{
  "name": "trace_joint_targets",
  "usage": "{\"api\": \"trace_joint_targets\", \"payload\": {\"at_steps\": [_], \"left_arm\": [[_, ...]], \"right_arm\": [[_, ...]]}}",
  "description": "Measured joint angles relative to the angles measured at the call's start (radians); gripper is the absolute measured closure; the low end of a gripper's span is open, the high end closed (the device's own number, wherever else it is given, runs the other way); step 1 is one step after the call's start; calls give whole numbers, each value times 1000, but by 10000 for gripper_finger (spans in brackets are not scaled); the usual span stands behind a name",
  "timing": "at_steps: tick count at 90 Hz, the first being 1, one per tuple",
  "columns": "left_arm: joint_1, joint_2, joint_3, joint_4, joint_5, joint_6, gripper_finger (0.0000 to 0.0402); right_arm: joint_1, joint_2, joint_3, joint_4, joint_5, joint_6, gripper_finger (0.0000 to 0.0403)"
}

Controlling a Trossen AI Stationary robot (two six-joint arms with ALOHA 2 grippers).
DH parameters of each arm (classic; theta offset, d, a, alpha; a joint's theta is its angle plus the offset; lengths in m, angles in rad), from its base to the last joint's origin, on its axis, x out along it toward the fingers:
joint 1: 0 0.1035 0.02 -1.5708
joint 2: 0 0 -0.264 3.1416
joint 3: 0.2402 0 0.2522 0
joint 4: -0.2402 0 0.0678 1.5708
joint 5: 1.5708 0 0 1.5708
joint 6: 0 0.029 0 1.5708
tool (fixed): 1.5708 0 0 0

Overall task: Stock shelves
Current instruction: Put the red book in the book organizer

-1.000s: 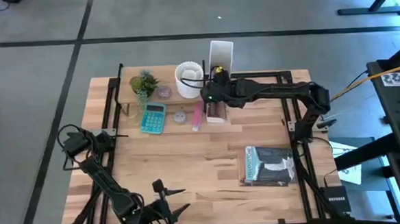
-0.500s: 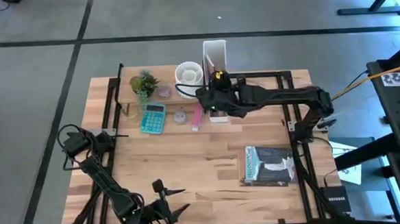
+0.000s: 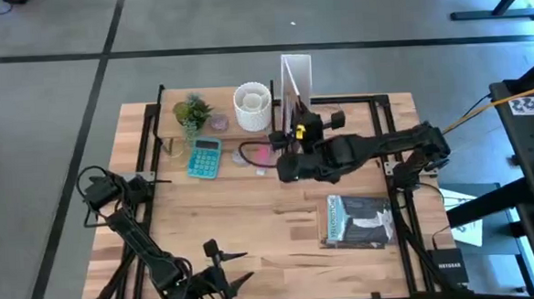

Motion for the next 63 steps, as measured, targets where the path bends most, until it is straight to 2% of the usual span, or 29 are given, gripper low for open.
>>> {"api": "trace_joint_targets", "payload": {"at_steps": [20, 63], "left_arm": [[0, 0, 0, 0, 0, 2, 167], [0, 0, 0, 1, 0, 11, 167]], "right_arm": [[-3, 0, -89, 29, 3, 142, 399], [-13, 20, -92, 96, 9, 146, 399]]}}
